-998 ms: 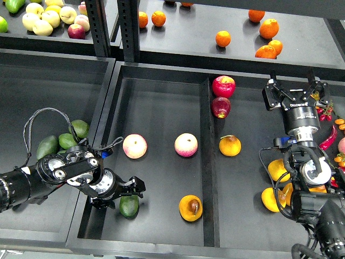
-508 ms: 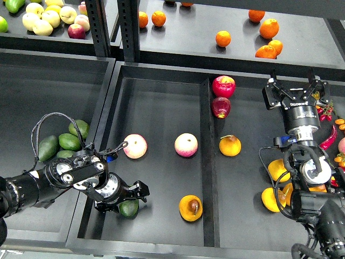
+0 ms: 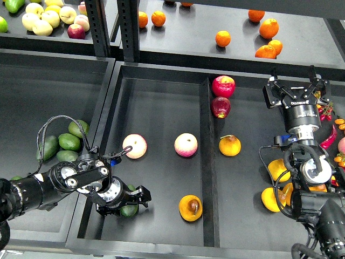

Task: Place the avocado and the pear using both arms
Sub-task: 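Lift the avocado with the left gripper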

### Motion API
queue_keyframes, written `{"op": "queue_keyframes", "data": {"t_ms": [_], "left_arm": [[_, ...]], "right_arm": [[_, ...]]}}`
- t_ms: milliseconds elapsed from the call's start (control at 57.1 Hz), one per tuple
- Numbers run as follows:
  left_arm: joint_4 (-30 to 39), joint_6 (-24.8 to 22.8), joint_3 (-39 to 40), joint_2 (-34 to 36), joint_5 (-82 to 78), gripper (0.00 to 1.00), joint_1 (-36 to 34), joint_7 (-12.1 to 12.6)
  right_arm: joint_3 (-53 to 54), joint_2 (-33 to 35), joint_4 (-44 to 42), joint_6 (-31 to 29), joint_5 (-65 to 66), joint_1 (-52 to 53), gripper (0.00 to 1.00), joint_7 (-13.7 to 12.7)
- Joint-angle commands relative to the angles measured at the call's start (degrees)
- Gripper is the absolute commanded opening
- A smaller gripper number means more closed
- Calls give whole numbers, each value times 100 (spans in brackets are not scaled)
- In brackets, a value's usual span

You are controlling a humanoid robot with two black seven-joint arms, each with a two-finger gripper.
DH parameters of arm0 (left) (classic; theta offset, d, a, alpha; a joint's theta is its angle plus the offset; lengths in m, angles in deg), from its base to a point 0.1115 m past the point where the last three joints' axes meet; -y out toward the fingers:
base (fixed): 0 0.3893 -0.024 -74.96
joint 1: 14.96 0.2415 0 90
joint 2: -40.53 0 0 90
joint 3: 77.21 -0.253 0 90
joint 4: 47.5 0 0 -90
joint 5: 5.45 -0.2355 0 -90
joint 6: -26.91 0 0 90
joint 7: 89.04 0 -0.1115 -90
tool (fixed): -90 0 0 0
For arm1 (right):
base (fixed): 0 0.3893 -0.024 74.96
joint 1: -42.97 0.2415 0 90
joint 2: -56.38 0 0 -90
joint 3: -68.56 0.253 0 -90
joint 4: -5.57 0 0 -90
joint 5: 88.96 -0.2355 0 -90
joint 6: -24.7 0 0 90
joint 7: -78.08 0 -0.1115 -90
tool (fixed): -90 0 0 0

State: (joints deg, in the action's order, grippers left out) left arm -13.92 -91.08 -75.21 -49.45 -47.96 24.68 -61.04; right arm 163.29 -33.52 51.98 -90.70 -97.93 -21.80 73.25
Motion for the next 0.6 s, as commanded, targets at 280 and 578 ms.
{"op": "queue_keyframes", "data": {"t_ms": [280, 578], "left_arm": [[-220, -1, 186, 7, 5, 72, 9, 0], [-615, -1, 722, -2, 14, 45, 141, 0]], "right_arm": [[2, -2, 9, -9, 0, -1, 99, 17], [2, -2, 9, -9, 0, -1, 99, 17]]}}
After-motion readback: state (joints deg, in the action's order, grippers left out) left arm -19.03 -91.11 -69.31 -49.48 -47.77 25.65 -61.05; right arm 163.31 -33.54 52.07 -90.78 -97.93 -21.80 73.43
